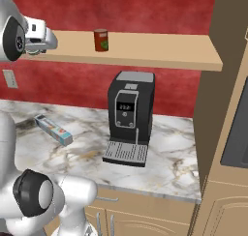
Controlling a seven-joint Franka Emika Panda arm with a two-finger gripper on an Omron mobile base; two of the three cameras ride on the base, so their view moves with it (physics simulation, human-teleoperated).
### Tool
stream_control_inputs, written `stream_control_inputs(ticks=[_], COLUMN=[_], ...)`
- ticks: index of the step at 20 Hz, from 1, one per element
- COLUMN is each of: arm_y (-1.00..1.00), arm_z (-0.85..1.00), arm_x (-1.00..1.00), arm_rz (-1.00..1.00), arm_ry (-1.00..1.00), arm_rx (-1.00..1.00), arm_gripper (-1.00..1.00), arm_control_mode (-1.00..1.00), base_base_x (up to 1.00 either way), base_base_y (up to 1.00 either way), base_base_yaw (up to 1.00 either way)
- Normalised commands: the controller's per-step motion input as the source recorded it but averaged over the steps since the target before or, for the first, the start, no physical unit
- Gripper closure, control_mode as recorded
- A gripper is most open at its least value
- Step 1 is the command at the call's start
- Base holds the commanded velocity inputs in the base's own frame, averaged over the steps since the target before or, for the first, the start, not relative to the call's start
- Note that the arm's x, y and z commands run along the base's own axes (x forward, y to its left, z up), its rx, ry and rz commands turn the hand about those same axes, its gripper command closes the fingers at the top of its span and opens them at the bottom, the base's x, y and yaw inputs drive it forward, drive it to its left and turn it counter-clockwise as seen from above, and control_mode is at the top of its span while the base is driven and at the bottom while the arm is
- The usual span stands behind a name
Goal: Restock the canned food cabinet by taking the new fresh canned food from the counter and placing it in the cabinet. Then, take the old canned food from the cabinet and place it on the counter.
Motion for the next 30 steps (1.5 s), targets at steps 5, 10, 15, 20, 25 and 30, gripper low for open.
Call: stream_control_inputs(ticks=[5, 10, 15, 20, 25, 30], arm_y=[0.02, 0.00, 0.00, 0.00, 0.00, 0.00], arm_z=[0.00, -0.11, -0.03, -0.17, -0.34, -0.09], arm_x=[0.85, 0.89, 0.89, 0.84, 0.77, 0.25], arm_rz=[-0.03, -0.02, -0.02, -0.03, -0.02, 0.00], arm_ry=[0.10, 0.08, 0.05, 0.02, 0.00, 0.00], arm_rx=[-0.04, -0.06, -0.04, -0.04, -0.04, 0.00], arm_gripper=[1.00, 1.00, 1.00, 1.00, -1.00, -1.00], arm_control_mode=[-1.00, -1.00, -1.00, -1.00, -1.00, -1.00], base_base_x=[0.00, 0.00, 0.00, 0.00, 0.00, 0.00], base_base_y=[0.00, 0.00, 0.00, 0.00, 0.00, 0.00], base_base_yaw=[0.00, 0.00, 0.00, 0.00, 0.00, 0.00])
